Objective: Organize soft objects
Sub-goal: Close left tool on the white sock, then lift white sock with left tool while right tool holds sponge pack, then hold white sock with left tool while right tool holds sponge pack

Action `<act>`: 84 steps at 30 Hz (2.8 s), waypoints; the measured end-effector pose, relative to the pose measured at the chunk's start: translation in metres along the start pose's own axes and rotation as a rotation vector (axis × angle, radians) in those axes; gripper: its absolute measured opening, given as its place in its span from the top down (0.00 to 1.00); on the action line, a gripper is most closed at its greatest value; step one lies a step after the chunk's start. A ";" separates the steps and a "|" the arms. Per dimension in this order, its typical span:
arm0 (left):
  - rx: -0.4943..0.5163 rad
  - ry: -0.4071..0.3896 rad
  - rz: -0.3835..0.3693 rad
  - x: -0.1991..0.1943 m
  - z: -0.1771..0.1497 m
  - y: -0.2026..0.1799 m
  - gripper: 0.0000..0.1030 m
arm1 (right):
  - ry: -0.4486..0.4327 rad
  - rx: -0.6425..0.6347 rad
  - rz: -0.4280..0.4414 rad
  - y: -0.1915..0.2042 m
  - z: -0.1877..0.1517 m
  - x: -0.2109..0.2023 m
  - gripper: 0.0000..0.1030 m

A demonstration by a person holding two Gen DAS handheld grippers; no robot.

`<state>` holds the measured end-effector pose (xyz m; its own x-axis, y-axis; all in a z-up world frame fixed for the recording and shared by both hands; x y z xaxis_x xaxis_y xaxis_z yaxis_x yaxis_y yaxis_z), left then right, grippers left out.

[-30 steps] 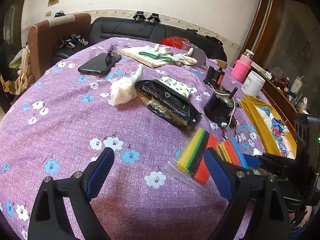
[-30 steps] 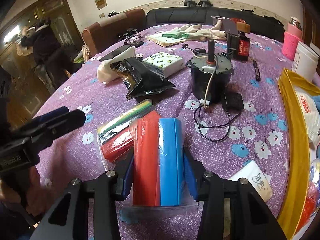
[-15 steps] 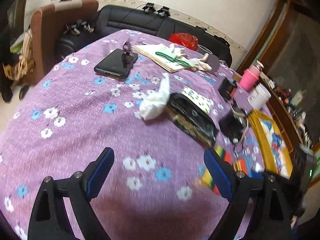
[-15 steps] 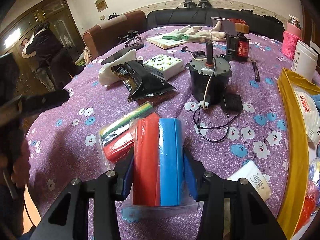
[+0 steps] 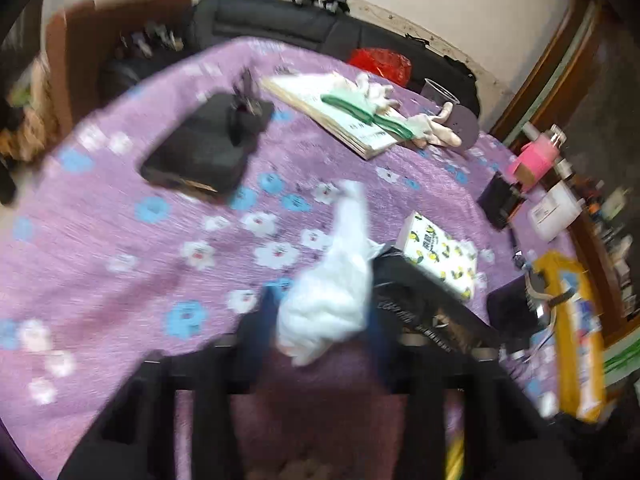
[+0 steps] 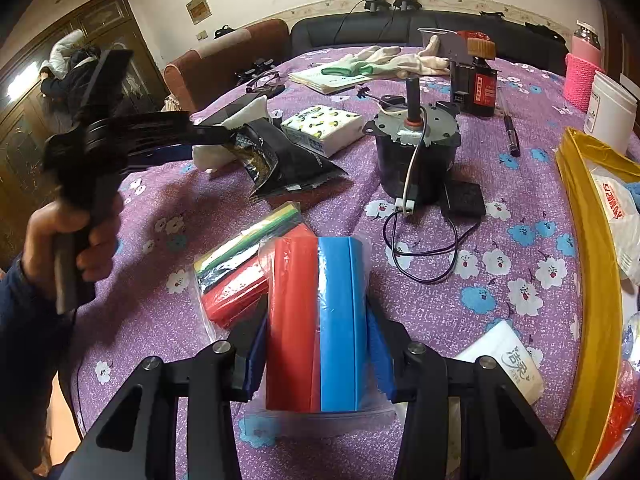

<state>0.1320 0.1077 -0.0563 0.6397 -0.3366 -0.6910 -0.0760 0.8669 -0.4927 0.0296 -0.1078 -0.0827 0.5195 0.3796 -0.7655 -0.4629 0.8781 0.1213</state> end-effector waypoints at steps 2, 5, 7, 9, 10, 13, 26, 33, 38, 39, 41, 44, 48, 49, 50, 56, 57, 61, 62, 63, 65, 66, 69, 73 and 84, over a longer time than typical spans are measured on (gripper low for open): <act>-0.050 -0.016 -0.031 0.000 0.002 0.005 0.80 | -0.001 0.000 0.000 0.000 0.000 0.000 0.53; -0.067 -0.033 -0.064 -0.012 -0.003 0.004 0.84 | 0.000 0.003 0.004 0.000 0.000 0.000 0.53; -0.067 -0.048 -0.072 -0.023 -0.008 0.002 0.84 | 0.000 0.004 0.004 0.000 0.000 -0.001 0.53; -0.062 -0.059 -0.066 -0.036 -0.015 0.001 0.84 | 0.000 0.004 0.005 0.000 0.000 -0.001 0.53; -0.057 -0.064 -0.055 -0.045 -0.022 0.001 0.84 | 0.000 0.003 0.005 0.000 0.000 -0.001 0.53; -0.044 -0.074 -0.041 -0.066 -0.039 0.002 0.84 | -0.002 -0.002 0.004 0.002 0.000 -0.002 0.53; -0.035 -0.129 0.083 -0.106 -0.067 0.037 0.36 | -0.006 -0.024 -0.002 0.007 -0.002 -0.002 0.53; -0.018 -0.097 0.174 -0.095 -0.056 0.053 0.43 | -0.004 -0.018 -0.004 0.005 -0.002 -0.001 0.53; 0.067 -0.041 0.232 -0.088 -0.064 0.051 0.34 | -0.003 -0.022 -0.004 0.007 -0.002 -0.001 0.53; 0.084 -0.031 0.241 -0.087 -0.065 0.050 0.29 | -0.003 -0.022 -0.004 0.007 -0.002 -0.001 0.53; 0.141 0.000 0.267 -0.085 -0.070 0.047 0.28 | -0.003 -0.025 -0.005 0.007 -0.002 -0.001 0.53; 0.180 0.000 0.294 -0.083 -0.072 0.046 0.28 | -0.003 -0.028 -0.007 0.008 -0.003 0.000 0.53; 0.175 0.008 0.330 -0.071 -0.066 0.054 0.43 | -0.003 -0.027 -0.006 0.009 -0.003 0.000 0.53; 0.181 0.004 0.338 -0.070 -0.064 0.053 0.45 | -0.003 -0.026 -0.005 0.009 -0.003 0.000 0.53; 0.179 -0.001 0.328 -0.069 -0.062 0.051 0.62 | -0.003 -0.026 -0.005 0.009 -0.003 0.000 0.53; 0.104 -0.064 0.274 -0.082 -0.063 0.048 0.84 | -0.004 -0.017 -0.002 0.008 -0.002 -0.001 0.53; 0.088 -0.078 0.265 -0.088 -0.065 0.048 0.84 | -0.005 -0.015 -0.002 0.007 -0.002 -0.001 0.53; 0.053 -0.149 0.220 -0.114 -0.076 0.039 0.84 | -0.007 -0.013 -0.001 0.007 -0.001 -0.002 0.53; 0.056 -0.157 0.213 -0.117 -0.078 0.036 0.84 | -0.006 -0.016 -0.001 0.007 -0.002 -0.001 0.53; 0.064 -0.168 0.202 -0.120 -0.079 0.031 0.84 | -0.005 -0.019 -0.001 0.008 -0.002 -0.001 0.53; 0.085 -0.189 0.187 -0.126 -0.082 0.018 0.84 | -0.006 -0.022 -0.002 0.009 -0.002 -0.001 0.53; 0.090 -0.194 0.179 -0.127 -0.082 0.014 0.84 | -0.006 -0.020 -0.001 0.009 -0.002 -0.001 0.53; 0.107 -0.204 0.140 -0.128 -0.083 -0.004 0.84 | -0.006 -0.013 -0.003 0.007 -0.002 -0.001 0.53; 0.131 -0.217 0.101 -0.131 -0.086 -0.025 0.84 | -0.014 -0.009 -0.002 0.006 0.000 -0.003 0.53; 0.211 -0.125 -0.017 -0.095 -0.125 -0.084 0.84 | -0.022 0.001 -0.004 0.003 0.002 -0.005 0.53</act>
<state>-0.0178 0.0211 -0.0150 0.7300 -0.3151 -0.6065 0.0885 0.9235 -0.3734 0.0267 -0.1067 -0.0773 0.5370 0.3822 -0.7521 -0.4602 0.8799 0.1185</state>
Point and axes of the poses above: each gripper's, at about its wrist camera, not at the fingertips, and x roughly the way its jaws point, y to its left, z to its top, the point moved 10 cm from there along x, roughly the way its jaws point, and after that the axes turned 9 degrees about -z, right-handed, at the moved point
